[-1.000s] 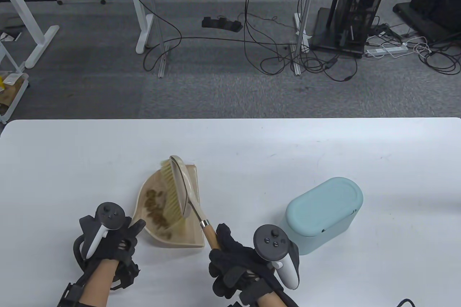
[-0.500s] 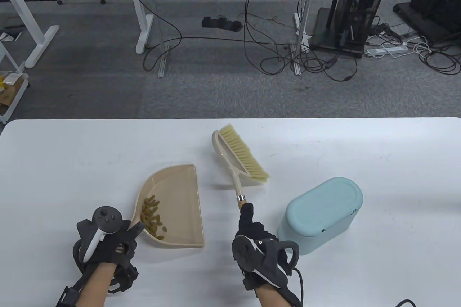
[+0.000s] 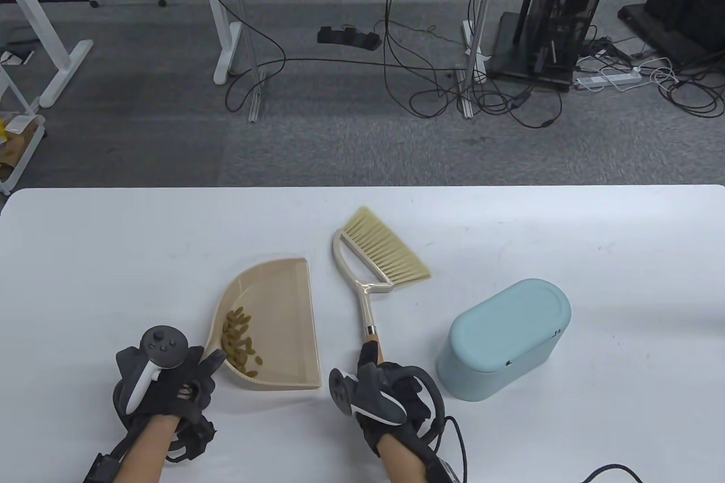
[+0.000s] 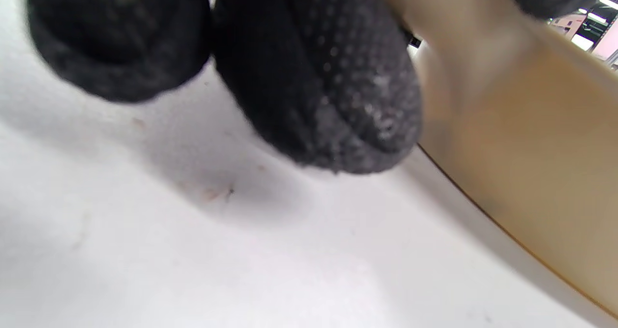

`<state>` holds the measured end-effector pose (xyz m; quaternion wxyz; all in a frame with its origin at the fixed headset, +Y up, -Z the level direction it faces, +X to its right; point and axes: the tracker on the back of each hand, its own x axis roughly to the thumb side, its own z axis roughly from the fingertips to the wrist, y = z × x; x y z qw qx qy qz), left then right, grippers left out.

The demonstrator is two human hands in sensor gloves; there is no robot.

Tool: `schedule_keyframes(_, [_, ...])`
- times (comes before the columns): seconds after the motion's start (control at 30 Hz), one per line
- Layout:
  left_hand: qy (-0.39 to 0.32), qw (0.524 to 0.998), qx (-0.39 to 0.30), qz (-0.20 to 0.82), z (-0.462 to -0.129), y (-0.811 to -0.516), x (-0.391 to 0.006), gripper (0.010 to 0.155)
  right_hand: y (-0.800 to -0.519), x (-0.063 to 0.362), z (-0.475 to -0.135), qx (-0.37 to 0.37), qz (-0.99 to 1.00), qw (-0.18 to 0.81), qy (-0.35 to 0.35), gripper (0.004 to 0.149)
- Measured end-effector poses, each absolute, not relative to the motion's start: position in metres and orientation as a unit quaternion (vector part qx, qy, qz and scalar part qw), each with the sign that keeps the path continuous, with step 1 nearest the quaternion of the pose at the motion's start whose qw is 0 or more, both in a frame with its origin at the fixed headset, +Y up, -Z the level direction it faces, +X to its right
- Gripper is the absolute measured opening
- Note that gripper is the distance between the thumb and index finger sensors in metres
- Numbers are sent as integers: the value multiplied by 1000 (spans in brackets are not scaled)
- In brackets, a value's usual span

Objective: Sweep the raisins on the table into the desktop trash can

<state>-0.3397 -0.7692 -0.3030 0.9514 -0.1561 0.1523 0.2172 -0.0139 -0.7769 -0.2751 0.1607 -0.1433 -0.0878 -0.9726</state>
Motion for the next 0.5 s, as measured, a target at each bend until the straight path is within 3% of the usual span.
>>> schedule_keyframes(0.2, [151,952,-156,215,-303,-770,-340,69,-776,-6,-275,-139,-975,118,-125,79])
schedule_keyframes(0.33, [150,952,-157,217,-303,-770,-340,69,-748,5,-263,-161,-986,34,16,83])
schedule_keyframes(0.5, [150,953,-154,215,-302,-770,-340,69,-684,31,-248,-143,-982,-81,94,88])
